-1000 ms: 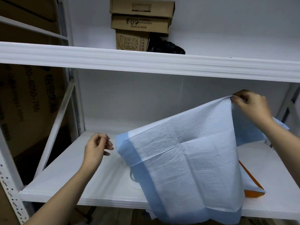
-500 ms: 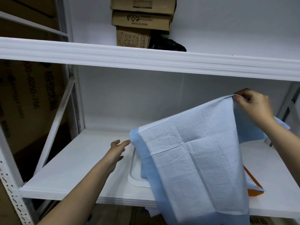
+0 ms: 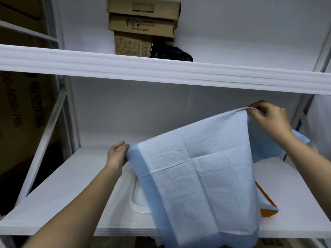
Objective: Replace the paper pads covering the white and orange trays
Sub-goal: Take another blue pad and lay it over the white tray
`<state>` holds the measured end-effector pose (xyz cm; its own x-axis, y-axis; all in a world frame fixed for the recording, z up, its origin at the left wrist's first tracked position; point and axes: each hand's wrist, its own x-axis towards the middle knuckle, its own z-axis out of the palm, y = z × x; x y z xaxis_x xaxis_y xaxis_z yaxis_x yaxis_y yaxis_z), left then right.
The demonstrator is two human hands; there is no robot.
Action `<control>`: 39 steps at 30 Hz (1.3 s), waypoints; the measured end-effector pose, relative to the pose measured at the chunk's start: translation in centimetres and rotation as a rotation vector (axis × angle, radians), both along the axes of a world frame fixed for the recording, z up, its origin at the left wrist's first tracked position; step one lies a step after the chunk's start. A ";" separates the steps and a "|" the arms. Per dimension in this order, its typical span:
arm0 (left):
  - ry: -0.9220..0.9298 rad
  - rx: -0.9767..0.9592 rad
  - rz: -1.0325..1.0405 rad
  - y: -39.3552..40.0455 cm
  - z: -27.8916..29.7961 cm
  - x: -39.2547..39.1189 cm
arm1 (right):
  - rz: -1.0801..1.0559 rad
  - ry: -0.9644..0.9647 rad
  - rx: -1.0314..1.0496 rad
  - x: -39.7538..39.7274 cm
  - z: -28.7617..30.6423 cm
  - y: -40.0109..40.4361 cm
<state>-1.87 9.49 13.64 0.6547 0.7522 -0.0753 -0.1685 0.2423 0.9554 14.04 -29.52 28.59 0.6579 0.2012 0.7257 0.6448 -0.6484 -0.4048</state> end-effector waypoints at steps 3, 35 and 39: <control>-0.056 0.129 0.088 0.8 2.6 -0.9 | -0.010 -0.016 -0.025 -0.2 0.3 -0.2; 0.232 0.948 -0.101 6.3 16.9 -15.6 | 0.351 0.044 -0.395 -8.2 5.7 -1.1; 0.108 0.851 -0.041 7.2 15.4 -14.4 | 0.307 0.009 -0.347 -7.2 4.1 0.0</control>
